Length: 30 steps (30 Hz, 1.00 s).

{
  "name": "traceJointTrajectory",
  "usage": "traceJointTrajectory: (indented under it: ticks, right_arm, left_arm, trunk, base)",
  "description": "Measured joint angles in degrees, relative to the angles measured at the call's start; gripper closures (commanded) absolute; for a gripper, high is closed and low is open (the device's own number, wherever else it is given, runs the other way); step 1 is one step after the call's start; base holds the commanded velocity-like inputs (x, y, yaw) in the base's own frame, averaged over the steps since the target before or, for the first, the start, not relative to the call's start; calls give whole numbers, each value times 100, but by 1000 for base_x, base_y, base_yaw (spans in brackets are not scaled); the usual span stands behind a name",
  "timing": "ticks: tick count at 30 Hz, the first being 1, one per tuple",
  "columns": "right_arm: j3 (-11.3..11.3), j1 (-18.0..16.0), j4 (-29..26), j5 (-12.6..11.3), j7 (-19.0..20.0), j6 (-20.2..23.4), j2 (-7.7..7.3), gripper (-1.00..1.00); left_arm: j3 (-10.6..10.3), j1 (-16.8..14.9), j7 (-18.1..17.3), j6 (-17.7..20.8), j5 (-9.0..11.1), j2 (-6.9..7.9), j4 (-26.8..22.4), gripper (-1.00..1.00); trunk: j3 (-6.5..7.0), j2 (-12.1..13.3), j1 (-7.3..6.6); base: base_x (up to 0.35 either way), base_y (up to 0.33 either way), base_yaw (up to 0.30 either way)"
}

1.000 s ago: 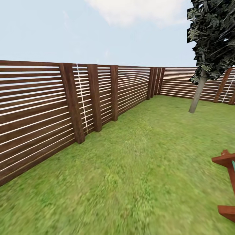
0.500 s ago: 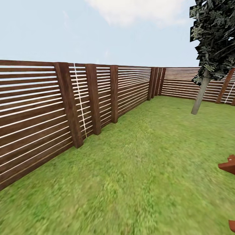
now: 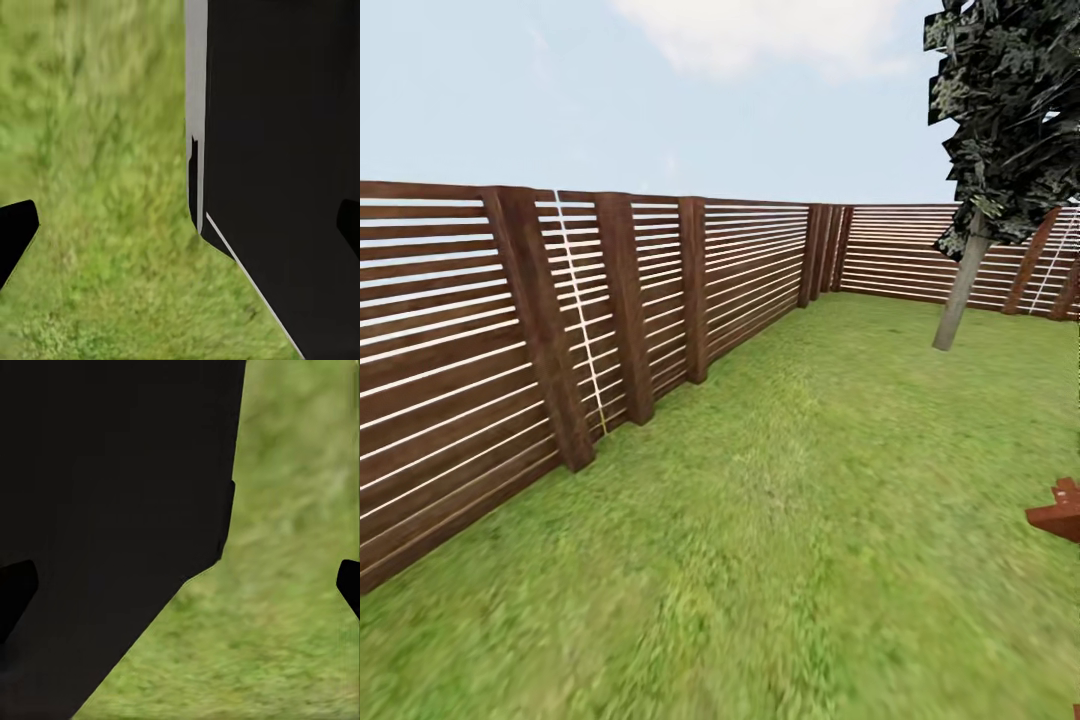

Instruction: Take the three Easter eggs out of the wicker basket on the lawn in the garden, then place them on the lawn next to a single tree (choose any tree) so that all three eggs are next to the same tree and none are left in the basket.

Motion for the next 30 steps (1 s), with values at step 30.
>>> traceJointTrajectory:
  ticks: [30]
  right_arm:
    - [-6, 0, 1, 1, -6, 3, -7, -100]
  left_arm:
    - [0, 0, 0, 0, 3, 0, -1, -100]
  trunk:
    - [-5, 0, 0]
  base:
    - [334, 0, -56]
